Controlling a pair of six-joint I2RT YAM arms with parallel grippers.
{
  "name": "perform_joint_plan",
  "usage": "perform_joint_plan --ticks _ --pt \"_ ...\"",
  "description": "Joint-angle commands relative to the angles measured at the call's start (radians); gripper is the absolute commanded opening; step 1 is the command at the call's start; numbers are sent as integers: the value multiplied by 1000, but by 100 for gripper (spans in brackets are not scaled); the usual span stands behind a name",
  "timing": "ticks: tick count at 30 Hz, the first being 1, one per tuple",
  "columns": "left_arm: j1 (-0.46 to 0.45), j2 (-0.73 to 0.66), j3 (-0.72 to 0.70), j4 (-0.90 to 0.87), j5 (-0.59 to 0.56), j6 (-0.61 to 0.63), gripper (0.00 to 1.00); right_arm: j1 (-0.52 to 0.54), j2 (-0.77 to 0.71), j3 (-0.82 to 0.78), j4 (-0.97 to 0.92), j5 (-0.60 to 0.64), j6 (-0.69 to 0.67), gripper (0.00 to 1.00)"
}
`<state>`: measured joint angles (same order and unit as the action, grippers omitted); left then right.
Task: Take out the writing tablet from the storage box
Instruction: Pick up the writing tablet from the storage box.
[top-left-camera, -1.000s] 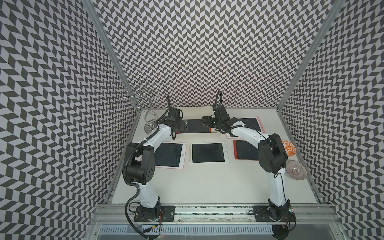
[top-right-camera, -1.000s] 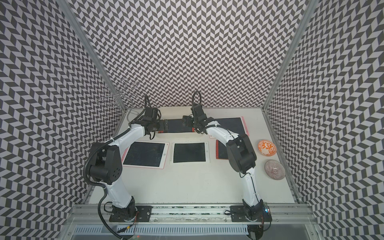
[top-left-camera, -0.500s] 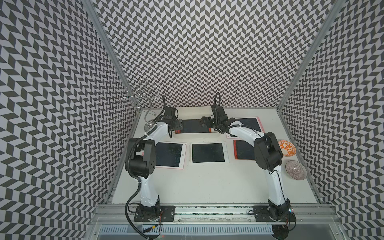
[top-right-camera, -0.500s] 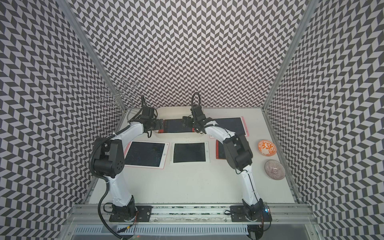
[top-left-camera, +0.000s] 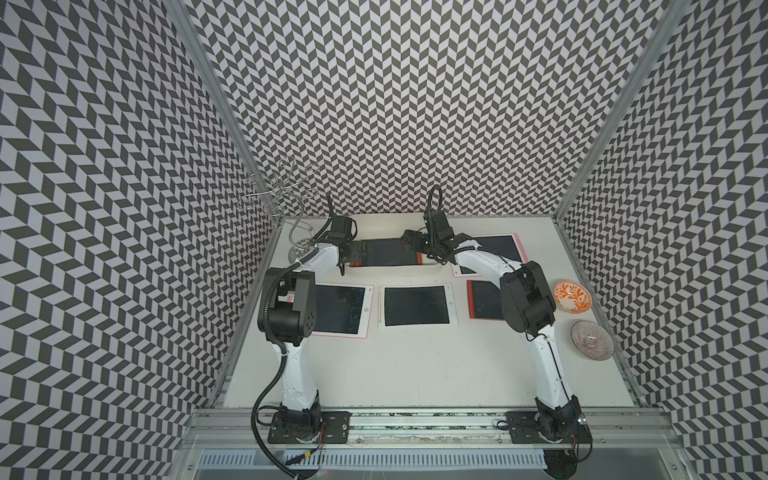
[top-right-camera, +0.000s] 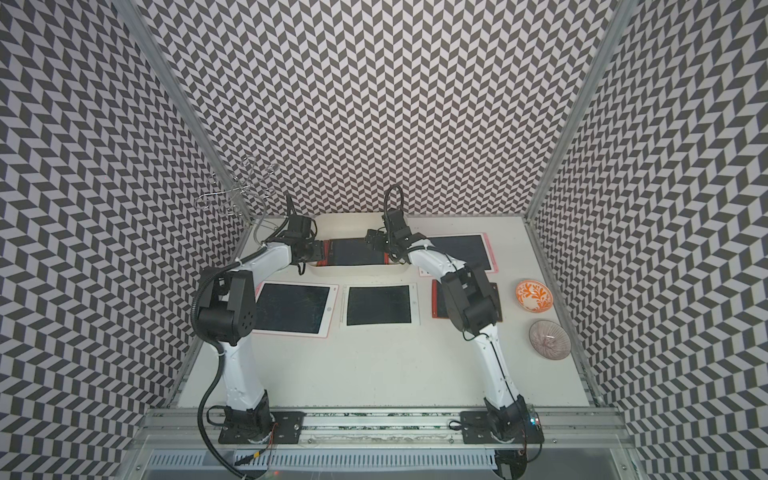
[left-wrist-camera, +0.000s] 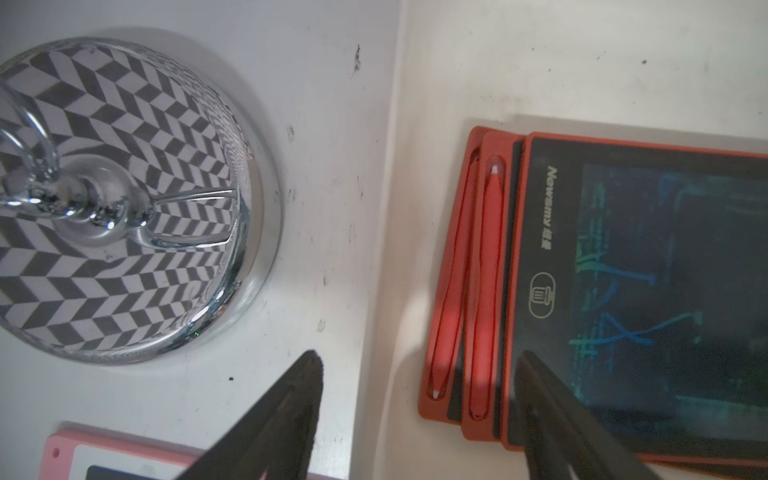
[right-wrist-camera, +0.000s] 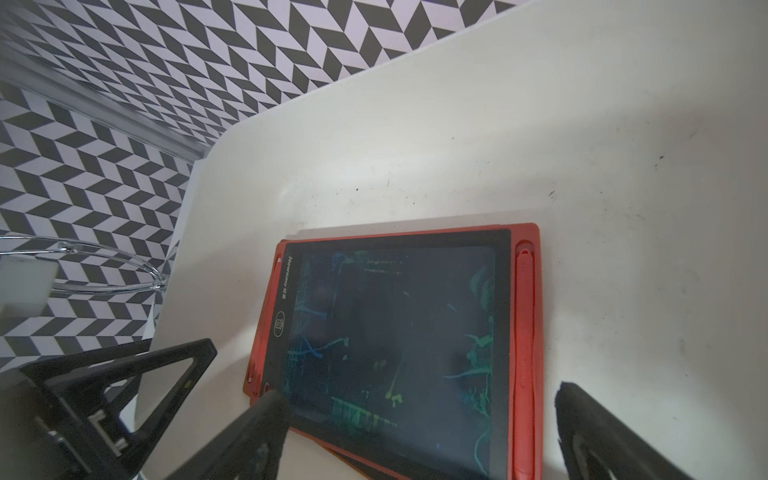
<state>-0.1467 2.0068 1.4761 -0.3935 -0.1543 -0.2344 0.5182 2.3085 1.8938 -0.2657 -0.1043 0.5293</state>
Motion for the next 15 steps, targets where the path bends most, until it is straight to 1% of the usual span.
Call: perform_joint_plan --ticks 1,3,5,6,8,10,12,14,15 --pt "9 1 32 21 15 0 64 -2 29 29 8 36 10 100" --pt "9 2 31 22 15 3 59 -2 40 30 8 35 13 99" --pt "9 1 32 21 13 6 58 -1 50 33 10 37 14 100" --pt "9 1 29 23 13 8 55 0 54 36 7 40 13 99" --pt "10 -4 24 29 11 7 54 3 64 42 -1 60 5 100" --pt "9 -4 22 31 10 8 48 2 72 45 -8 72 -4 100" --pt "9 -3 22 30 9 8 45 2 79 47 -13 74 -6 99" --pt "9 -1 24 27 6 11 35 3 84 45 -13 71 -5 100" --pt "10 -2 26 24 5 9 27 3 87 46 -13 67 -4 99"
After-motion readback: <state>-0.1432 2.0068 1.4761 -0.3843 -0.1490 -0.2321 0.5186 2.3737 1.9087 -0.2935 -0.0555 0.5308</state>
